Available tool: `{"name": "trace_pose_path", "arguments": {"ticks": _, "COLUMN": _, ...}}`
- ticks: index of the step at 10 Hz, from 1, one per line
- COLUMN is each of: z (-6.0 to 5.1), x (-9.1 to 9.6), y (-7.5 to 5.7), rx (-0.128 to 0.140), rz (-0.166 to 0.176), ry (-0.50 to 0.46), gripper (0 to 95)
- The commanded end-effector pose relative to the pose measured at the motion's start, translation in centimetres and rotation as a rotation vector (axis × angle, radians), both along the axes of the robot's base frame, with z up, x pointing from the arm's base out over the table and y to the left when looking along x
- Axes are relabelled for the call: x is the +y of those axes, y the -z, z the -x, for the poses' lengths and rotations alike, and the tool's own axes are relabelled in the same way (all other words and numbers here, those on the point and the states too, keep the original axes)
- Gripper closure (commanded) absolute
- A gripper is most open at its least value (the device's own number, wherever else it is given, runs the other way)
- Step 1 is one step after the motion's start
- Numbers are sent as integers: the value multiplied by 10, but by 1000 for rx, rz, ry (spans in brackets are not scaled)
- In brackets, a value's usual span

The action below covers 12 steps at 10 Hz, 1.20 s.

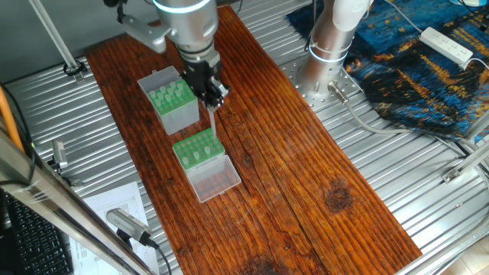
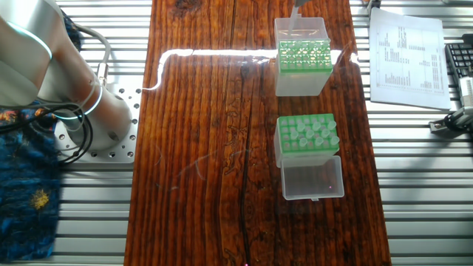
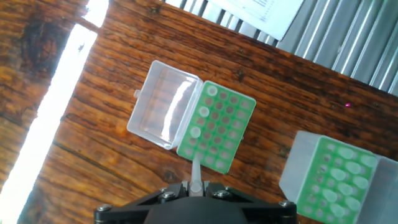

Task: Transfer all large pipette tips from one holder to another

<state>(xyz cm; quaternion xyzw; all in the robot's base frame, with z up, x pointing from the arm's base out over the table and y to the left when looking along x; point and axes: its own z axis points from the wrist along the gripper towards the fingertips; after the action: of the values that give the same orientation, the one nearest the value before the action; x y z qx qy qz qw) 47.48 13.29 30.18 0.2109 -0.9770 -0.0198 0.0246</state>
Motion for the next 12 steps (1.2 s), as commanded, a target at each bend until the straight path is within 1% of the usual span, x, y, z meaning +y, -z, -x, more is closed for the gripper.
{"name": "trace_pose_path", "arguments": {"ticks": 1, "z": 0, "x": 2, "y": 4, "rx": -3, "rz": 10, "ry": -4, "gripper": 950}}
{"name": "trace_pose_path", "arguments": {"ticks": 3, "z": -2, "x": 7, "y": 8, "rx": -4, "rz": 24, "ry": -3, "gripper": 950}}
{"name": "trace_pose_path", "arguments": {"ticks": 6, "z": -4, "x": 7, "y": 14, "rx": -8, "rz": 38, "ry": -15, "gripper": 950}}
{"name": "trace_pose_path", "arguments": {"ticks": 12, "z": -1, "x": 9, "y": 22, "rx": -19, "rz": 38, "ry": -20, "gripper": 950}}
